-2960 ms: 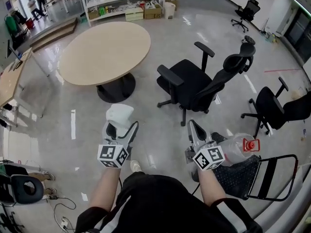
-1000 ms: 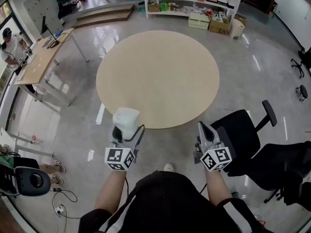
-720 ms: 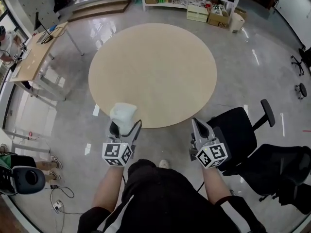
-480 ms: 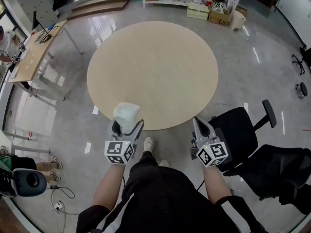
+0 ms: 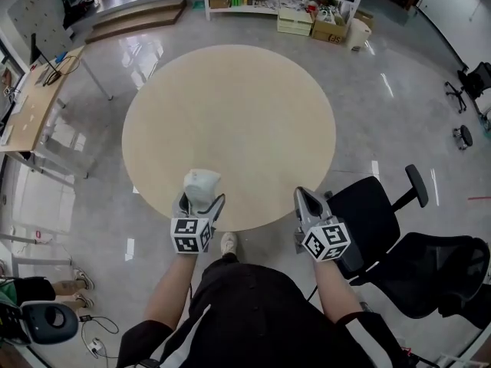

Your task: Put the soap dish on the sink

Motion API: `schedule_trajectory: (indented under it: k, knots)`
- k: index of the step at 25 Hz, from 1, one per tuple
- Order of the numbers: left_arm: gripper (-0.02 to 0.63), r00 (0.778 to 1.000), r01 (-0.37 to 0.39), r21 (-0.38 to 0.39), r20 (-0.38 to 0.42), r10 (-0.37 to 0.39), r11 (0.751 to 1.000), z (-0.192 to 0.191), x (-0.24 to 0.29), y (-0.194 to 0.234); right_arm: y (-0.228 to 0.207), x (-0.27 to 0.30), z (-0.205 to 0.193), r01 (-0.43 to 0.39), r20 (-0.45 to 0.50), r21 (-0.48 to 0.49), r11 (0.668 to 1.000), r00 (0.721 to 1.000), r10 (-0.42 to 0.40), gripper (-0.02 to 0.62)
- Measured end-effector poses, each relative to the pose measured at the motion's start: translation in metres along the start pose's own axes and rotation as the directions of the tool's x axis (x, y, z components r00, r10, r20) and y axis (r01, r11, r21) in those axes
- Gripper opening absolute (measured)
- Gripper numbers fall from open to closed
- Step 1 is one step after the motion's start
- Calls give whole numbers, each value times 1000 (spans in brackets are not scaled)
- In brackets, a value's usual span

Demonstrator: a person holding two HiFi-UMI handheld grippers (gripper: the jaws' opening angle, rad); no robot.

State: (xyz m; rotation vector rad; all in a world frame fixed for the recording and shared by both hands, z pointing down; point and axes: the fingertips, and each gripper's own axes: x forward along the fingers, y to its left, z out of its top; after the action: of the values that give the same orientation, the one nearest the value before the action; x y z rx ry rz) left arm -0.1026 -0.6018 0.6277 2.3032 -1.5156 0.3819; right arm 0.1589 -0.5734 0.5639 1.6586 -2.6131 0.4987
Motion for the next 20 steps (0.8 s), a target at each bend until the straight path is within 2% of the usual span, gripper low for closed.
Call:
schedule_trajectory:
  k: [4, 9, 16, 20]
  knots:
    - [457, 993, 9, -17, -114, -10, 1000, -23, 28, 11, 0, 24, -11, 4, -39, -3, 1000, 999, -4, 5]
    - [457, 969, 6, -55, -245, -19, 998, -54, 54, 31, 9, 53, -24, -11, -91, 4, 1000, 996, 11, 5]
    - [457, 916, 13, 10, -401, -8, 1000, -91, 86, 42, 2, 73, -50, 21, -137, 38, 999, 990, -16, 5]
    - [457, 887, 5, 10, -462, 0, 1000, -105, 101, 47, 3, 71, -55, 32, -146, 52, 998, 989, -24, 5]
